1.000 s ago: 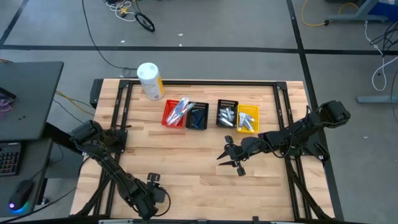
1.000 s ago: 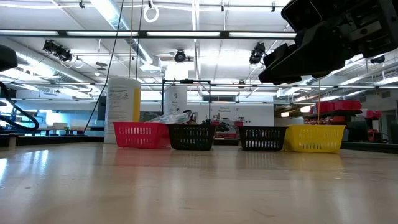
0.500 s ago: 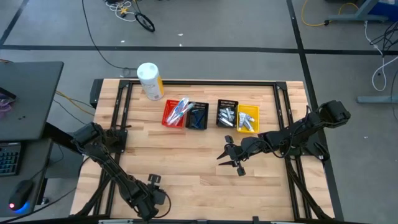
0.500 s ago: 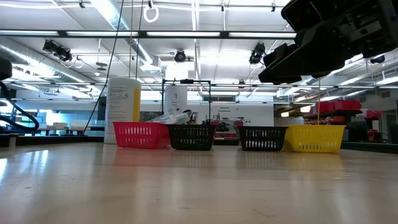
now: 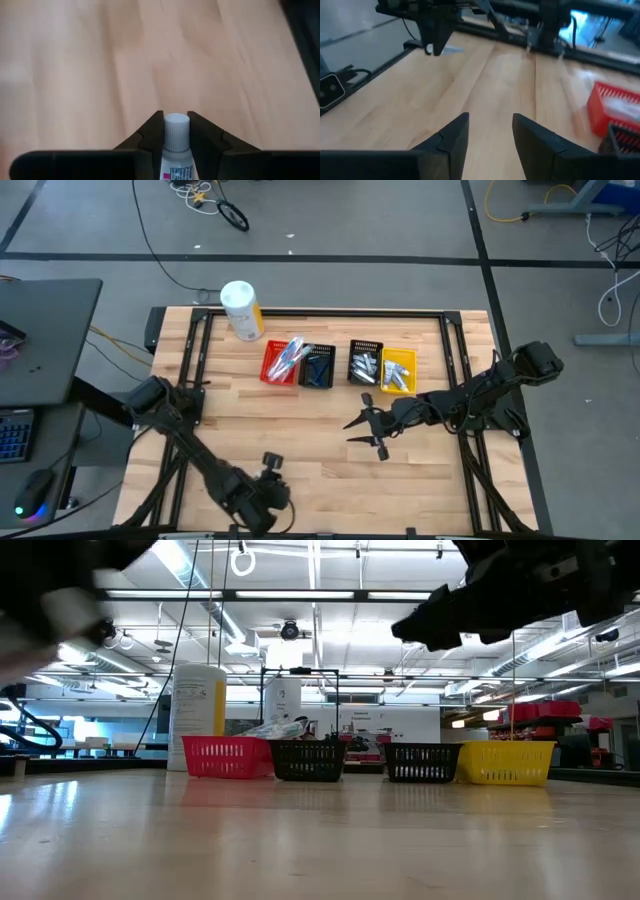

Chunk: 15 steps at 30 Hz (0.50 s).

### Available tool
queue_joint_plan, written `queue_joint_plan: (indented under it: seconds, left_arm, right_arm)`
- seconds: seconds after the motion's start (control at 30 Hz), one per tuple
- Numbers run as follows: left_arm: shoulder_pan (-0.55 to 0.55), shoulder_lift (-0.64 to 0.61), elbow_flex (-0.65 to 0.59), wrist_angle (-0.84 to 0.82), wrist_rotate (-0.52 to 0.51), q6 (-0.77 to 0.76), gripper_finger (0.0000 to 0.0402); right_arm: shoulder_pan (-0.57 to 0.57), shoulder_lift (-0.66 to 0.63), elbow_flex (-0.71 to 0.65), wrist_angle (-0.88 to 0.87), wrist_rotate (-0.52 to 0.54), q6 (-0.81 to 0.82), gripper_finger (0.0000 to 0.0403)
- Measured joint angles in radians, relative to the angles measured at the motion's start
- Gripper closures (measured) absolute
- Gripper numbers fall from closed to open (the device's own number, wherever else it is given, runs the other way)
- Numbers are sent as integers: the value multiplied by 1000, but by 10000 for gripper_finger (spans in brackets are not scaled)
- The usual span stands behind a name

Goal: Pick & Place Travel size toiletries
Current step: Put the white toothpaste into the yellow basket

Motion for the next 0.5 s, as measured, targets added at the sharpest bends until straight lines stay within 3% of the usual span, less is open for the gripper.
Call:
queue_joint_plan:
  seconds: [0.1, 0.23, 0.37, 0.5]
  left_arm:
    - [69, 0, 53, 9, -91, 75, 330]
    - [170, -1, 113, 146, -251, 112, 331]
    - [255, -2, 152, 332, -233, 176, 320]
    - [316, -3, 152, 484, -186, 282, 321]
  right_arm:
    - [0, 0, 0, 31, 5, -38, 226]
    - [0, 0, 0, 28, 97, -69, 214]
    - [0, 0, 0, 53, 90, -88, 213]
    - [0, 0, 0, 91, -16, -57, 213]
